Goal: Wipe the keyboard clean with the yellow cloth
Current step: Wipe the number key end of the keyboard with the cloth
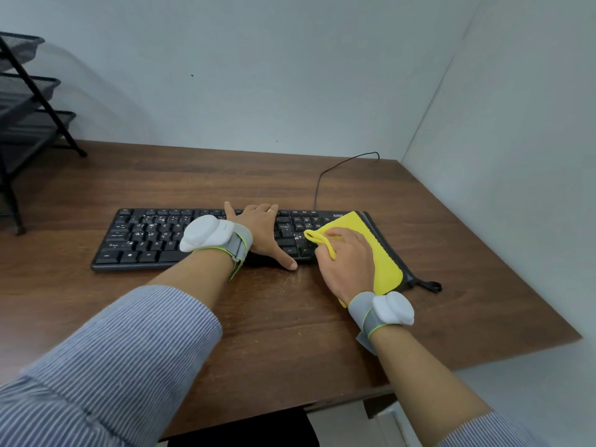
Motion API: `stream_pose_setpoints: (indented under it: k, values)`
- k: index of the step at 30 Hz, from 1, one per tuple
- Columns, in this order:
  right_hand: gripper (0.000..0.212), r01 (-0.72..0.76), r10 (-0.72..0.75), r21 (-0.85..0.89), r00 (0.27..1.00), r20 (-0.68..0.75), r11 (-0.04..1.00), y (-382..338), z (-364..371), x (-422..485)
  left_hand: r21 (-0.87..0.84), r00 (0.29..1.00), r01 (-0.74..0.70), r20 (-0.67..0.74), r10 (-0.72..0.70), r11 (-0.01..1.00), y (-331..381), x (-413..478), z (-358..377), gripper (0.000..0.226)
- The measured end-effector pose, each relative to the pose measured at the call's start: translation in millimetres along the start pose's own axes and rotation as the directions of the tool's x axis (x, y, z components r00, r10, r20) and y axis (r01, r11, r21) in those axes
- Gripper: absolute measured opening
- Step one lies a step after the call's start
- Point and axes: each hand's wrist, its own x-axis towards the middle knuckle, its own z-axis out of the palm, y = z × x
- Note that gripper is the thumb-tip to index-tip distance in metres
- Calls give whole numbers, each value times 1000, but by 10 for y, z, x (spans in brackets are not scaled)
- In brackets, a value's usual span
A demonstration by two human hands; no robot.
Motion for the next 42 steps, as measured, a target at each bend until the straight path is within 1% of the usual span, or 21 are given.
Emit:
stream_pose_setpoints:
  k: [3,5,7,10,14,16,18,21,24,25,27,30,31,32,34,35,36,39,42]
  values:
    - [26,-62,63,35,997,-32,997,-19,-7,12,-19,1000,-1,1,1,1000,2,-3,10,142]
    - [28,-77,77,23,996,-32,997,-99,28,42,-26,1000,-2,-4,2,1000,-6,-6,13,142]
    - [29,-39,39,-4,999,-10,999,-199,81,56,-25,1000,-10,-8,10,1000,-1,0,13,142]
    - [35,36,-37,16,999,15,999,-270,138,59,-21,1000,-14,-11,14,1000,0,9,18,141]
    - [29,-30,33,53,999,-42,998,-278,164,85,-26,1000,-13,-20,13,1000,-17,13,37,141]
    - [32,3,-3,27,1000,-27,1000,-322,186,65,-20,1000,-13,-25,13,1000,-17,12,36,140]
    - [36,43,-42,39,999,-15,998,-343,191,44,-14,1000,-14,-27,14,1000,-20,15,39,139]
    - [38,19,-18,71,1000,-22,997,-336,173,58,-17,999,-17,-29,16,1000,-24,14,46,140]
    - [32,63,-63,-10,998,20,998,-356,196,51,-18,999,-21,-29,20,1000,-23,13,39,137]
    - [30,78,-78,-13,997,30,997,-352,200,47,-17,999,-21,-30,20,1000,-24,13,38,137]
    - [25,69,-69,43,998,3,997,-311,187,43,-17,999,-20,-31,19,1000,-25,13,41,139]
    - [22,-79,90,244,995,-35,967,-289,140,69,-34,999,-25,-27,24,999,-35,16,49,141]
    - [22,-101,111,261,994,-22,960,-303,137,78,-38,999,-27,-27,26,999,-37,14,52,142]
    - [23,-83,87,220,996,-7,972,-319,140,80,-38,999,-27,-29,26,999,-37,12,52,142]
    - [25,17,-20,89,999,27,996,-341,176,62,-32,999,-27,-33,26,999,-42,11,51,141]
    - [25,40,-42,66,999,29,997,-343,184,56,-28,999,-27,-34,26,999,-44,13,50,141]
    - [24,38,-39,79,999,17,996,-346,180,49,-26,999,-26,-34,25,999,-44,14,54,142]
    - [20,-2,16,197,997,-70,980,-324,158,22,-28,999,-28,-37,27,999,-50,17,63,143]
    - [18,-2,22,208,995,-93,978,-277,134,5,-36,999,-33,-39,32,999,-58,17,73,143]
